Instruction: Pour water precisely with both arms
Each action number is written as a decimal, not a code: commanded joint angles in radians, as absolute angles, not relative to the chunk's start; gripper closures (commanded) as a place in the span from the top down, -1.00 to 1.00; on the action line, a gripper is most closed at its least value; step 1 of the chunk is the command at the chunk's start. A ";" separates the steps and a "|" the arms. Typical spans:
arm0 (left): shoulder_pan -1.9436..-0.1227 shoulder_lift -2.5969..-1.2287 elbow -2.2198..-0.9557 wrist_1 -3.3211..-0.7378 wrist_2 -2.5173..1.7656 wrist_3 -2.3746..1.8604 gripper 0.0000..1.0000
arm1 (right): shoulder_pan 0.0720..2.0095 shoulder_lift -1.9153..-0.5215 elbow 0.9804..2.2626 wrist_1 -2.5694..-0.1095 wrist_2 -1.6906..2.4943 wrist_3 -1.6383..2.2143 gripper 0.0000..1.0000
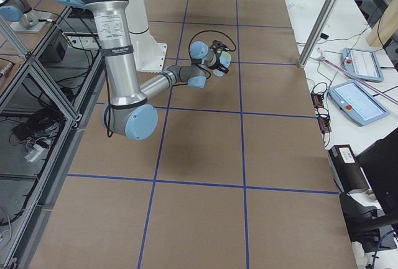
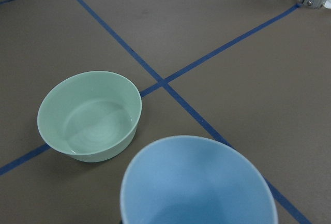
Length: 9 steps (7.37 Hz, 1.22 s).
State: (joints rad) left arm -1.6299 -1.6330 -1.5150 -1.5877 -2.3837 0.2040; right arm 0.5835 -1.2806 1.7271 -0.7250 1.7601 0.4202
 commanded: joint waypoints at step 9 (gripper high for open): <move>-1.641 -1.620 -1.511 -1.588 -2.384 0.202 1.00 | 0.512 -0.898 1.726 -1.628 1.766 0.434 -1.00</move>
State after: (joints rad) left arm -1.6379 -1.6211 -1.5113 -1.5877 -2.3838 0.2025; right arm 0.5190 -0.9359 1.7318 -1.5479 1.7654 0.4329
